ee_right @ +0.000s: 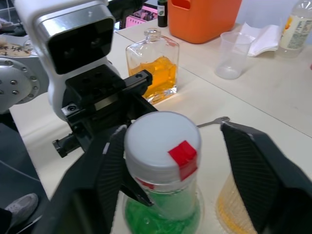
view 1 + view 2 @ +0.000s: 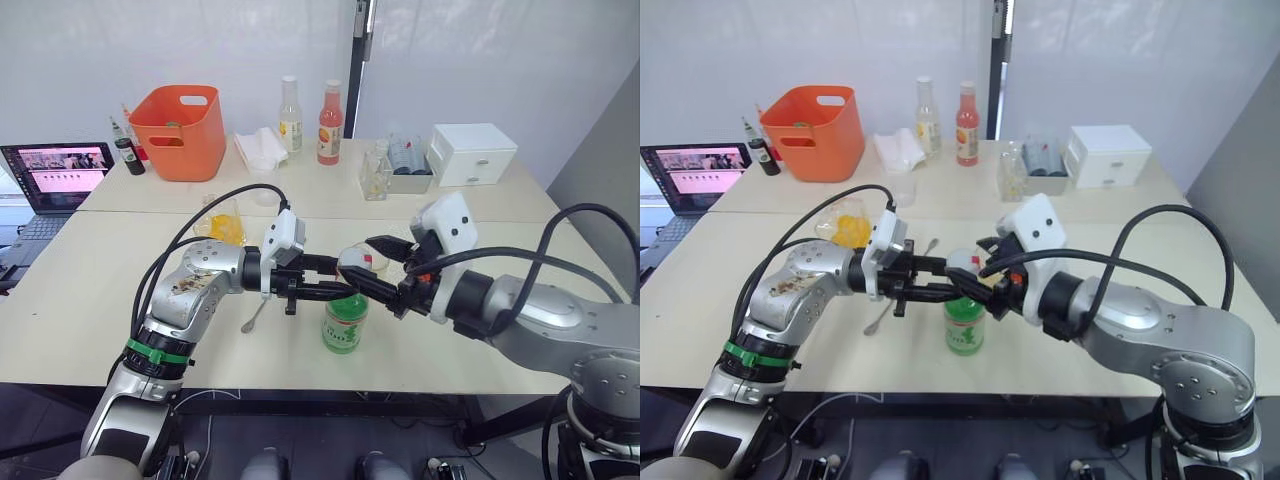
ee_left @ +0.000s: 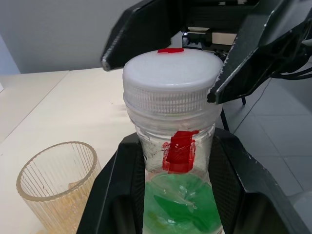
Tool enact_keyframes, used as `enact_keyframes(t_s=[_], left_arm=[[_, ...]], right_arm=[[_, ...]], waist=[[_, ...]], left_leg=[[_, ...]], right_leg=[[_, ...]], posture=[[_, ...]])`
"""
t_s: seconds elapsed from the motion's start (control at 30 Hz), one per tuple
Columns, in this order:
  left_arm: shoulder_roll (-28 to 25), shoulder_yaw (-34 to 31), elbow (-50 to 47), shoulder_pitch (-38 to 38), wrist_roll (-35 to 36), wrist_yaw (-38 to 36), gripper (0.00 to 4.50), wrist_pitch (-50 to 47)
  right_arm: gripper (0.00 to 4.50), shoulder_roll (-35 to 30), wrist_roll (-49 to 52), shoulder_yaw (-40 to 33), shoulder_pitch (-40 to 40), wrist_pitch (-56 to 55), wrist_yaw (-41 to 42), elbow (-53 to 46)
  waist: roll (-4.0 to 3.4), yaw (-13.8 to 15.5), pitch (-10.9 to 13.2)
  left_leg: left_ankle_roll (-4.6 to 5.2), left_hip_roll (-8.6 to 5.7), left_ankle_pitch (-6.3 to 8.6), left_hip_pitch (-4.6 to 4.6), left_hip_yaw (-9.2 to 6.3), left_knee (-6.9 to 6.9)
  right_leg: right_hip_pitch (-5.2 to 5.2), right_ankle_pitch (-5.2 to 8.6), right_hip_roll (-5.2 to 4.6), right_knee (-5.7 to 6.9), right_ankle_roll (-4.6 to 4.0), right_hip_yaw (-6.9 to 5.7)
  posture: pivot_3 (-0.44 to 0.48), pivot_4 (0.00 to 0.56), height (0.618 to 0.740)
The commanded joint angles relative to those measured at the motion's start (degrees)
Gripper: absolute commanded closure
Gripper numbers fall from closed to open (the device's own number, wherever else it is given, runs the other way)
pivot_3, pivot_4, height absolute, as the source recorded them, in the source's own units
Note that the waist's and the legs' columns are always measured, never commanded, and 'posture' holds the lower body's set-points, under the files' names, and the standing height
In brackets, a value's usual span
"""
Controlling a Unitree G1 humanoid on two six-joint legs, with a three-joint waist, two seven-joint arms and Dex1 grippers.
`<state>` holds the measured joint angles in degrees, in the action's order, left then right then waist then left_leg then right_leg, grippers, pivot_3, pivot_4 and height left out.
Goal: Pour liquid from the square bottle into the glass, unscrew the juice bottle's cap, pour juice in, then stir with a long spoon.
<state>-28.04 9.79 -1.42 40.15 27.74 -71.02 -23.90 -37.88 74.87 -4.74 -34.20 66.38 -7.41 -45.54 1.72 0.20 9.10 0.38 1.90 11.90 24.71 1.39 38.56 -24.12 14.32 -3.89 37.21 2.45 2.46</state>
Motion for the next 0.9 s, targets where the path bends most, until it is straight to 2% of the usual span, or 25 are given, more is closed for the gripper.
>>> enact_keyframes(t_s=[0.03, 0.23, 0.3, 0.4, 0.47, 0.53, 0.6, 0.63, 0.7, 0.83, 0.9], left_arm=[[-0.23, 0.47, -1.07, 0.21, -0.72, 0.06, 3.16, -0.19], [-0.17, 0.59, -1.38, 0.14, -0.81, 0.50, 3.16, -0.31], [-0.12, 0.65, -1.51, 0.08, -0.82, 0.73, 3.16, -0.42], [-0.25, 0.67, -1.83, -0.30, -0.80, 0.96, 3.16, -0.45], [-0.70, 0.48, -2.73, -0.94, -0.50, 0.94, 3.16, -0.77], [-1.00, 0.34, -3.44, -1.41, -0.28, 1.03, 3.16, -1.04], [-1.17, 0.29, -3.86, -1.65, -0.13, 1.17, 3.16, -1.25], [-1.32, 0.24, -4.18, -1.84, -0.04, 1.21, 3.16, -1.35], [-1.86, -0.12, -5.76, -2.65, 0.44, 1.59, 3.16, -2.11], [-2.56, -0.61, -7.83, -3.59, 1.09, 2.16, 3.16, -3.30], [-2.83, -0.70, -8.46, -3.87, 1.35, 2.46, 3.16, -3.76]], right_arm=[[2.83, -1.06, -0.06, -1.00, -0.65, -2.27, -1.03, 0.16], [2.85, -1.40, -0.39, -1.06, 0.04, -4.51, 1.39, 1.38], [2.85, -2.05, -2.58, -0.91, -0.11, -6.75, 7.17, 2.43], [2.85, -3.88, -7.44, 0.32, -0.20, -11.55, 22.14, 6.19], [2.85, -5.73, -12.36, 3.21, -1.60, -16.98, 39.59, 13.68], [2.85, -6.81, -17.05, 6.42, -3.95, -21.45, 53.60, 21.19], [2.85, -6.78, -19.81, 8.38, -5.90, -23.60, 61.59, 26.01], [2.85, -6.74, -22.01, 10.07, -7.46, -25.11, 66.19, 28.97], [2.85, -3.47, -26.88, 15.57, -16.02, -28.77, 80.94, 42.59], [2.85, 2.31, -34.40, 20.02, -25.81, -34.56, 96.11, 59.83], [2.85, 3.84, -36.30, 21.55, -28.59, -36.79, 99.46, 65.12]], waist=[[0.00, 0.01, 0.00], [0.00, -0.01, 0.00], [0.00, -0.03, 0.00], [0.00, -0.09, 0.00], [0.00, -0.15, 0.00], [0.00, -0.42, 0.00], [0.00, -0.55, 0.00], [0.00, -0.62, 0.00], [0.00, -1.16, 0.01], [-0.02, -1.21, 0.02], [-0.03, -1.04, 0.02]], left_leg=[[0.00, -0.01, 0.00, 0.00, 0.00, 0.00], [0.00, 0.00, 0.00, 0.00, 0.00, 0.00], [0.00, 0.00, 0.00, 0.01, 0.00, 0.00], [0.00, 0.01, 0.00, 0.00, 0.01, 0.00], [0.00, 0.02, 0.00, 0.00, 0.01, 0.01], [0.01, 0.03, 0.01, 0.00, 0.03, 0.02], [0.02, 0.08, 0.01, 0.00, 0.02, 0.03], [0.03, 0.10, 0.02, 0.01, 0.02, 0.03], [0.05, 0.10, 0.03, 0.01, 0.02, 0.02], [0.07, 0.21, 0.05, 0.00, 0.05, 0.04], [0.08, 0.23, 0.05, 0.04, 0.04, 0.03]], right_leg=[[0.00, 0.00, -0.01, 0.00, 0.00, 0.00], [0.00, 0.00, 0.00, -0.01, 0.00, 0.00], [0.00, 0.00, 0.01, -0.01, 0.00, 0.00], [0.00, 0.00, 0.03, -0.02, 0.00, 0.00], [0.00, 0.00, 0.05, -0.03, 0.00, 0.00], [0.00, -0.01, 0.07, -0.06, 0.01, 0.01], [-0.01, -0.01, 0.14, -0.06, 0.00, 0.01], [-0.02, -0.01, 0.15, -0.05, 0.00, 0.01], [-0.02, -0.01, 0.15, -0.06, 0.00, 0.02], [-0.07, -0.04, 0.27, -0.04, -0.03, 0.06], [-0.13, -0.04, 0.29, -0.05, -0.03, 0.06]], posture=[[0.000, 0.150, 0.715], [0.000, 0.150, 0.715], [0.000, 0.150, 0.715], [0.000, 0.150, 0.715], [0.000, 0.150, 0.715], [0.000, 0.150, 0.715], [0.000, 0.150, 0.715], [0.000, 0.150, 0.715], [0.000, 0.150, 0.715], [0.000, 0.150, 0.715], [0.000, 0.150, 0.715]])
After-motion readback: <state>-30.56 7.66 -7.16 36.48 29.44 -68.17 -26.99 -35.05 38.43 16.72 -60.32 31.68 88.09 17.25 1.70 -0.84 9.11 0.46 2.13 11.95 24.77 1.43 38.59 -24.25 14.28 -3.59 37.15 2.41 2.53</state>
